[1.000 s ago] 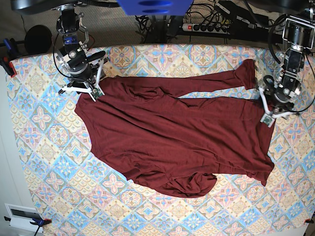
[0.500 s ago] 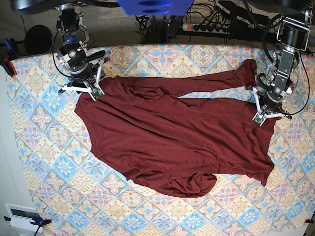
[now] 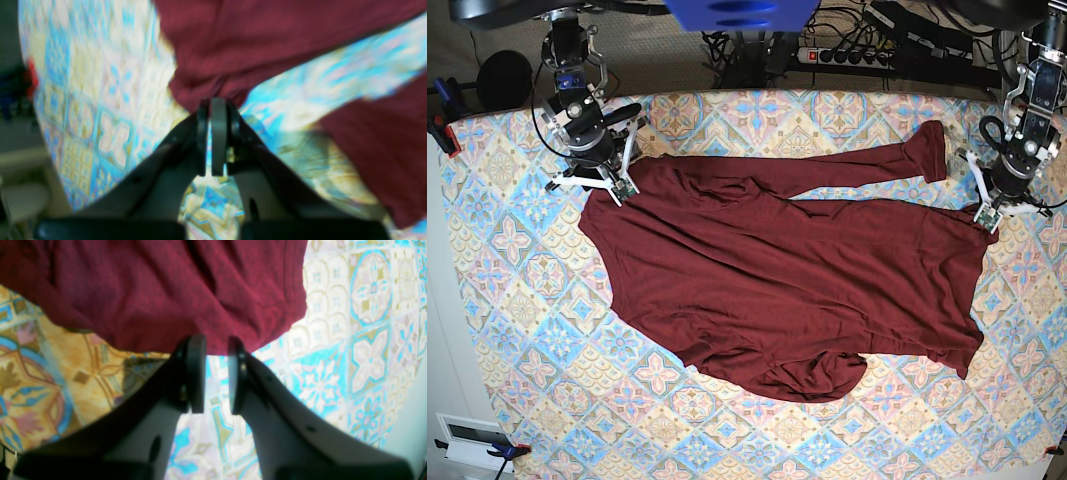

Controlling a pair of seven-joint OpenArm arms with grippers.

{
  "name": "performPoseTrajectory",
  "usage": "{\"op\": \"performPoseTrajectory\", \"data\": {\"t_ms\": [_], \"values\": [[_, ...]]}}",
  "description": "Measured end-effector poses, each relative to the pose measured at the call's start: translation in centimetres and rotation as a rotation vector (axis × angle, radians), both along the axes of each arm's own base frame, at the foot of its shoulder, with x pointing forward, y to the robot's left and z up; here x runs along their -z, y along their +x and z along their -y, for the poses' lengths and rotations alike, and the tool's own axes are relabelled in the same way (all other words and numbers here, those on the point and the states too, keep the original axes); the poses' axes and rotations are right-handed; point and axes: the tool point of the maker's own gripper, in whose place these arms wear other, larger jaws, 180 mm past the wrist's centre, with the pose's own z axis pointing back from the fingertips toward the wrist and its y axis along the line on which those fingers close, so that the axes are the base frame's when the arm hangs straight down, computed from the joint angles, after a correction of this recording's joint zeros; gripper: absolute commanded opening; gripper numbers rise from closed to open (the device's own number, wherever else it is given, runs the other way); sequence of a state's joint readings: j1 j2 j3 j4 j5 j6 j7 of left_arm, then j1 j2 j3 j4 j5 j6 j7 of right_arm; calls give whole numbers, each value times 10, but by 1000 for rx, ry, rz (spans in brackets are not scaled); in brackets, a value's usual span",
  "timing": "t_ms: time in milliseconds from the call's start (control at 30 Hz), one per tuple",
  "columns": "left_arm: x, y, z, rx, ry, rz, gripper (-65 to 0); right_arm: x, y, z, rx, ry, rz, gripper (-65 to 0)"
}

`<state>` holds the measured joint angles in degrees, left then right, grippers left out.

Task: Layout the t-shirt on the table in an organized manner, then fold the t-shirt properly
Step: 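Regrasp the shirt side with the left gripper and smooth it flat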

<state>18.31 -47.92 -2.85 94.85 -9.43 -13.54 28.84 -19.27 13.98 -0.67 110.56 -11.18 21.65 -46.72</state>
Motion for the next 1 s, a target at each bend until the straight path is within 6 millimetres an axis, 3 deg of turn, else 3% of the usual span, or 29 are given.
{"op": "performPoseTrajectory", "data": {"t_ms": [67,167,333,633,833,1000], "values": [[7,13,1,-22,-3,-10,-541,0,0,-3,-4,7,0,-541],[13,30,23,11,-21,-40,-432,1,-1,-1,-5,1,-4,-541],[34,38,33,47,13,-115,-316,1,-2,-1,-2,1,-5,-541],[29,54,22,33,34,-102,-315,1,-2,0,2,2,-4,-541],[16,54,-6,16,95,-107,-315,2,-3,-1,1,2,-7,-541],[12,50,-17,17,123,-118,-315,1,-2,-1,1,3,-6,-541]]}}
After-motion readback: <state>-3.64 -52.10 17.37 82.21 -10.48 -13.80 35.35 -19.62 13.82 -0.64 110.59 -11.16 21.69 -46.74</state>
